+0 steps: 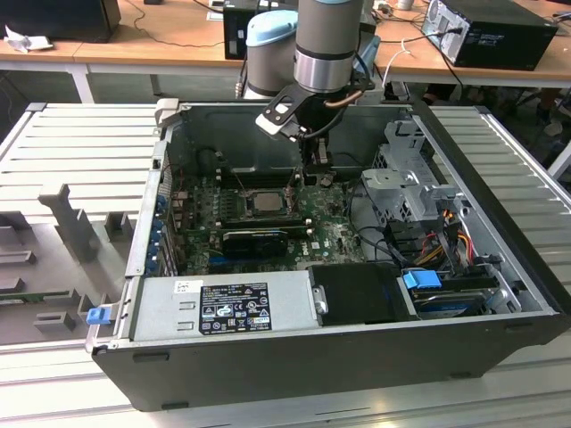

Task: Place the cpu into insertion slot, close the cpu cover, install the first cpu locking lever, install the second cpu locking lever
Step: 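Close the cpu cover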

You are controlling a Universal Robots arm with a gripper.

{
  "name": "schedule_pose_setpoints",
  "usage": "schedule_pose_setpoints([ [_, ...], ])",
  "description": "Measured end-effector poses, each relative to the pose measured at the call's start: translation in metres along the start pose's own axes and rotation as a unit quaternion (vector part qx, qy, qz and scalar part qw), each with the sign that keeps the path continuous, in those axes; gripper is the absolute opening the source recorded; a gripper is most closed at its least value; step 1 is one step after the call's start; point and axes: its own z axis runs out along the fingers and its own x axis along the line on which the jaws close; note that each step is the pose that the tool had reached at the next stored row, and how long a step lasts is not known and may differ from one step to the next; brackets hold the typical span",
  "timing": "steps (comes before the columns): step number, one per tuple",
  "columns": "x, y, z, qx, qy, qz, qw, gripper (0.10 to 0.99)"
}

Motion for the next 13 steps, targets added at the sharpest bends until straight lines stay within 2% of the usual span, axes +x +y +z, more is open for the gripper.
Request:
schedule_pose_setpoints([
  [13,0.0006,-0.009,-0.0002,-0.0001,0.0011,0.0,1.0,0.106],
])
